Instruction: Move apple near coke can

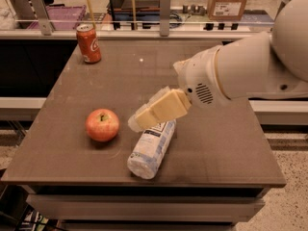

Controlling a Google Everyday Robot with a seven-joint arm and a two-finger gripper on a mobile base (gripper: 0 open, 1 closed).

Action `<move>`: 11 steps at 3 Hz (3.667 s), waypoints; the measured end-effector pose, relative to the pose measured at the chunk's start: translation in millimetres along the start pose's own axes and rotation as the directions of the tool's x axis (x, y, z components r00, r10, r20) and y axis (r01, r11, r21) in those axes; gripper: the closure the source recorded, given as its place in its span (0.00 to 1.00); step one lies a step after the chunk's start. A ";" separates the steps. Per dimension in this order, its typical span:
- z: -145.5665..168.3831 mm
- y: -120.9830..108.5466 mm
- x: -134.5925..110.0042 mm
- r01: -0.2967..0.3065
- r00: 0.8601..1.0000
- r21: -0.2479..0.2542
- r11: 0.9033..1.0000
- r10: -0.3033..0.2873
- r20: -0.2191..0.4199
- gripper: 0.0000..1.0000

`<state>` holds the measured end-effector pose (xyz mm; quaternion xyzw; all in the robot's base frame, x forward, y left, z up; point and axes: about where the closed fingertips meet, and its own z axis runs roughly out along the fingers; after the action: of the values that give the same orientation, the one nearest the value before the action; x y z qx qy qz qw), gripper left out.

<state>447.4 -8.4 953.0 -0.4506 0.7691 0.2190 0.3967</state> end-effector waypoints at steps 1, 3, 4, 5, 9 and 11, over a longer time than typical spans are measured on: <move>16.9 11.6 3.4 -0.001 1.000 0.017 1.000 0.001 0.008 0.00; 49.1 27.8 8.2 -0.007 1.000 0.016 1.000 0.007 0.008 0.00; 64.8 28.6 8.1 -0.009 1.000 0.015 1.000 0.009 -0.009 0.00; 81.0 29.4 6.2 -0.006 1.000 0.020 1.000 0.006 -0.021 0.00; 130.6 46.1 8.4 0.007 1.000 0.009 1.000 -0.007 -0.001 0.00; 140.9 41.5 10.3 0.019 1.000 0.050 0.999 -0.020 0.013 0.18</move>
Offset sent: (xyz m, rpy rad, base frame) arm -0.0064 0.0421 -0.0412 0.0198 -0.0171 -0.0379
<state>466.7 104.8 860.8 -0.4465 0.7672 0.1991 0.4153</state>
